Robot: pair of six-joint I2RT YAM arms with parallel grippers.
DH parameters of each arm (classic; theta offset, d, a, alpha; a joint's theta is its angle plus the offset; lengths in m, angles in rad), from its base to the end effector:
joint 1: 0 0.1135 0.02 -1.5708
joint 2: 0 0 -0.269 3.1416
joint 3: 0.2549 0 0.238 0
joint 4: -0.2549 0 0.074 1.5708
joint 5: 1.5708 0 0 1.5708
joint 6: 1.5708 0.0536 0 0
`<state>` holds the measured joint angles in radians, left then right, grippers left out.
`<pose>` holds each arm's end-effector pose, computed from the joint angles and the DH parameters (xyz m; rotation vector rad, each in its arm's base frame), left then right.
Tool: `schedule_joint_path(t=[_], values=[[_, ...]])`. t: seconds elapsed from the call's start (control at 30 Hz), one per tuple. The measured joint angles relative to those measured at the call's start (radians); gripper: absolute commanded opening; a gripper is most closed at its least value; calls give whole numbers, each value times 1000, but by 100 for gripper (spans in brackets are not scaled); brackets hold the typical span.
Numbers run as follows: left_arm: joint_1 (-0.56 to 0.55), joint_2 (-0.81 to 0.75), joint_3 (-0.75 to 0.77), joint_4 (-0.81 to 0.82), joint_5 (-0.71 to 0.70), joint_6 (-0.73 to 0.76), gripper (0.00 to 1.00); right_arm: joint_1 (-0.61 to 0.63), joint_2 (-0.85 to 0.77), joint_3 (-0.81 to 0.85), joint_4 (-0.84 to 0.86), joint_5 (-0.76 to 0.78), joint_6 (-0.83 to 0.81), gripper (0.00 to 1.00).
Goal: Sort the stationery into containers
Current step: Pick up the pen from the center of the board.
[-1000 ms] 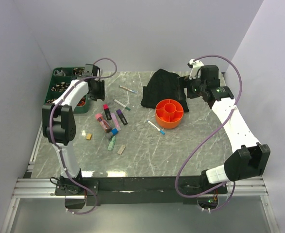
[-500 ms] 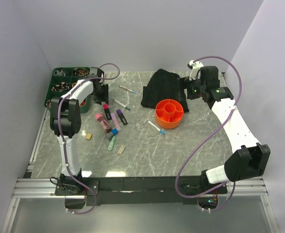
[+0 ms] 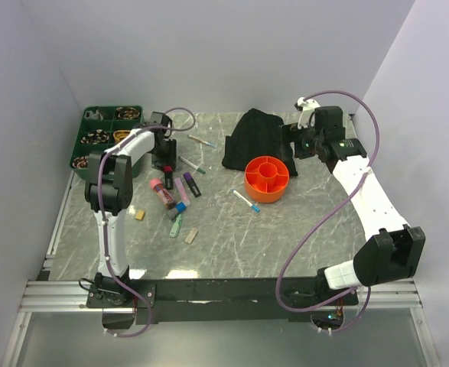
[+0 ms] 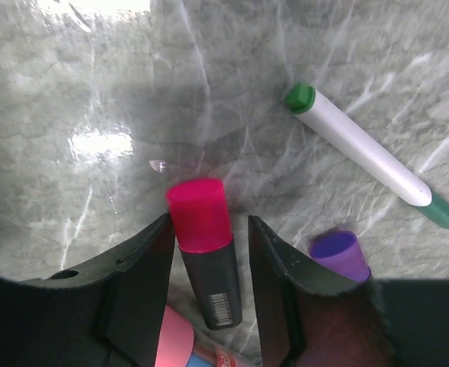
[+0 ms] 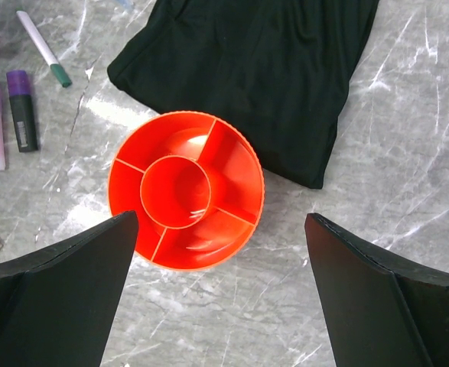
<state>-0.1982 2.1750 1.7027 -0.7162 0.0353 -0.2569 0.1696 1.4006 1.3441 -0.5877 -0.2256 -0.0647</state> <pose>0.4436 -0.0910 0.1652 -0.0719 2.7712 -0.1687 0.3023 0.0639 0.3497 -0.3824 2.1799 0.3078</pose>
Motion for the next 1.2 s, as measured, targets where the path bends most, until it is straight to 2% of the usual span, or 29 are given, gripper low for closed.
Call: schedule_joint_path(t=[0.13, 0.17, 0.23, 0.5, 0.67, 0.73, 0.8, 0.9, 0.97, 1.07, 1.2], values=[[-6, 0, -10, 5, -7, 0, 23, 0, 0, -1, 0, 0, 0, 98], [-6, 0, -10, 5, -6, 0, 12, 0, 0, -1, 1, 0, 0, 98], [-6, 0, -10, 6, 0, 5, 1, 0, 0, -1, 1, 0, 0, 98], [-3, -1, 23, -25, 51, 16, 1, 0, -2, -1, 1, 6, -7, 98], [-2, -32, 161, -25, 180, 27, 1, 0, -24, -6, 8, 37, -20, 98], [-6, -103, 142, 73, 256, 27, 1, 0, -35, -15, 13, 50, -23, 97], [-17, -206, 52, 218, 320, 25, 1, -1, -40, -29, 26, 61, -23, 98], [-63, -349, -147, 516, 413, 16, 1, -2, -41, -45, 35, 81, -24, 98], [-112, -393, -251, 699, 464, 7, 1, -2, -41, -50, 40, 105, -28, 98], [-203, -356, -304, 922, 528, -1, 1, -3, -41, -50, 54, 132, -39, 98], [-280, -251, -262, 1070, 575, -19, 1, -6, -43, -51, 56, 153, -45, 98]])
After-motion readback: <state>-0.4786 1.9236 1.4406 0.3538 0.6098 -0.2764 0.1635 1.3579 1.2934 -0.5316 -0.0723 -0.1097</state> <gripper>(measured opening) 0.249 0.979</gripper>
